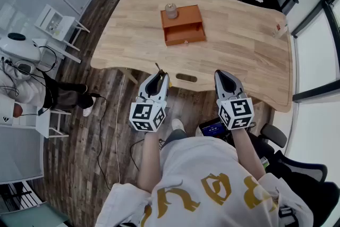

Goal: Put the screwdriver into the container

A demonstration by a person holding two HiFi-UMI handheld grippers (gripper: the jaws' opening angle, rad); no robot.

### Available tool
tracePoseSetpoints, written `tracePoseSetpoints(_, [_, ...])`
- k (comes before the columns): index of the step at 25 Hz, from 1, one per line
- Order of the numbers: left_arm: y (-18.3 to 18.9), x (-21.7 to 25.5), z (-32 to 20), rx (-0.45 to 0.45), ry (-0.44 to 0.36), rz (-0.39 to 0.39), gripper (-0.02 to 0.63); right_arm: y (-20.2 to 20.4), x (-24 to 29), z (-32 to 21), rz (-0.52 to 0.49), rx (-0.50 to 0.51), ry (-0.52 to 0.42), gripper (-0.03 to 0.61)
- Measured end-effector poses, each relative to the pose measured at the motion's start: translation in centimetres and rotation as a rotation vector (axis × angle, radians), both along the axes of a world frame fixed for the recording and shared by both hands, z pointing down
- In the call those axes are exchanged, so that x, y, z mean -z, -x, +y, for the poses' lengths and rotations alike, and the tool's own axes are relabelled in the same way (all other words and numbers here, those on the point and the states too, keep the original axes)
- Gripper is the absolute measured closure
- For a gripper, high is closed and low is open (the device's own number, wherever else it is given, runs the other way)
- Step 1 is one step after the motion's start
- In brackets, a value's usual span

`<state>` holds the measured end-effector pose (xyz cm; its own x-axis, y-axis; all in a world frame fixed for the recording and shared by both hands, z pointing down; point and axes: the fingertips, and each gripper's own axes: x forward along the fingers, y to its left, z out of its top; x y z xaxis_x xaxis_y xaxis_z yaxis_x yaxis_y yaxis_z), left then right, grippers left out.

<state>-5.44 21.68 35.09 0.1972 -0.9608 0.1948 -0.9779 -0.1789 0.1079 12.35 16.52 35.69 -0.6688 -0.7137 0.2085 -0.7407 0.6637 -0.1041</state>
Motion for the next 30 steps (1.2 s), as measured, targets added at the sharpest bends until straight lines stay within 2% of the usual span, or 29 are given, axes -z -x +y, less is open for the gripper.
tracePoseSetpoints(14, [-0.9, 0.3, 0.1, 0.004, 0.0, 0.019, 0.537, -1.6, 0.6, -0.2, -0.13, -0.01, 0.062, 0.569])
tracePoseSetpoints(20, [-1.0, 0.3, 0.1, 0.005, 0.005, 0.021, 0.537, -2.3, -0.3, -0.6, -0.14, -0.022, 0.091, 0.569])
tracePoseSetpoints(25, [-0.3, -0.2, -2.1, 0.003, 0.01, 0.033, 0.537, -2.1, -1.2, -2.4, -0.145, -0.04, 0.117, 0.569])
tracePoseSetpoints(30, [0.6, -1.6, -6.7, -0.032, 0.028, 0.033, 0.537, -1.3, -2.5, -6.2, -0.139, -0.074, 0.136, 0.569])
